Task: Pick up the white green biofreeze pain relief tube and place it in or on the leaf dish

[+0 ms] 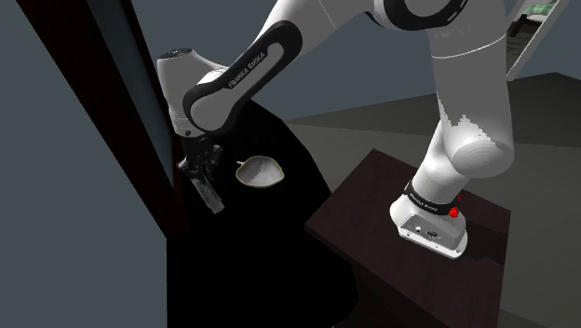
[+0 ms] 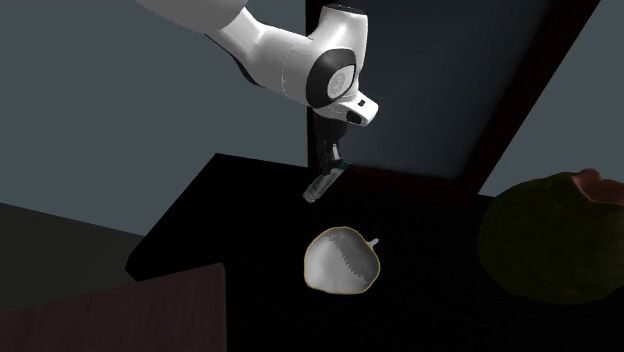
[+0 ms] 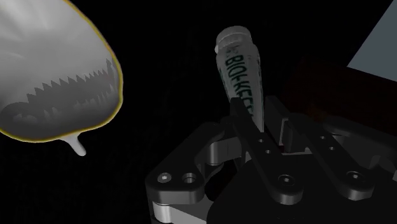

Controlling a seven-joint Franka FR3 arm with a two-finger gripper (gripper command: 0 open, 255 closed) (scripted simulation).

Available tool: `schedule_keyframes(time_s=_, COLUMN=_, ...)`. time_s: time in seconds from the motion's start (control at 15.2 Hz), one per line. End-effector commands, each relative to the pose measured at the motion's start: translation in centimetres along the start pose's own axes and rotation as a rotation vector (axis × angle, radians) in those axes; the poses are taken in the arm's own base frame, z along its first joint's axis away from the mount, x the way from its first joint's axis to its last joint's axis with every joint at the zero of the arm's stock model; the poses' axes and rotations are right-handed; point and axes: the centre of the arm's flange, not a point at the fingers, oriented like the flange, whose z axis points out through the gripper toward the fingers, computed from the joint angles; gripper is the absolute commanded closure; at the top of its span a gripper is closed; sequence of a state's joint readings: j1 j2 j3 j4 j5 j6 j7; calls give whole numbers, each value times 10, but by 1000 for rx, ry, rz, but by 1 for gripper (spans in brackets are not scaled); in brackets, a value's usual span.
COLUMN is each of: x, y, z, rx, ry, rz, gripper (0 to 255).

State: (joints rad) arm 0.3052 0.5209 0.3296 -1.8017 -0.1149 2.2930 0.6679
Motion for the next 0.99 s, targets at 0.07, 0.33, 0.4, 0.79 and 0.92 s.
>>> schedule_keyframes(time_s=0.07, x=0, y=-1, z=-16, rx=0, ry=0, rz=0, gripper=255)
schedule_keyframes(time_s=0.33, x=-1, y=-2, z=-37, rx=0, ry=0, rz=0, gripper=255)
schedule_keyframes(time_s=0.4, x=-1, y=-2, z=-42, rx=0, ry=0, rz=0, gripper=255)
schedule_keyframes(time_s=0.79, x=-3, y=-4, z=-74, rx=0, ry=0, rz=0, gripper=255)
schedule_keyframes(time_s=0.92, x=-3, y=-5, z=-84, rx=0, ry=0, rz=0, gripper=255)
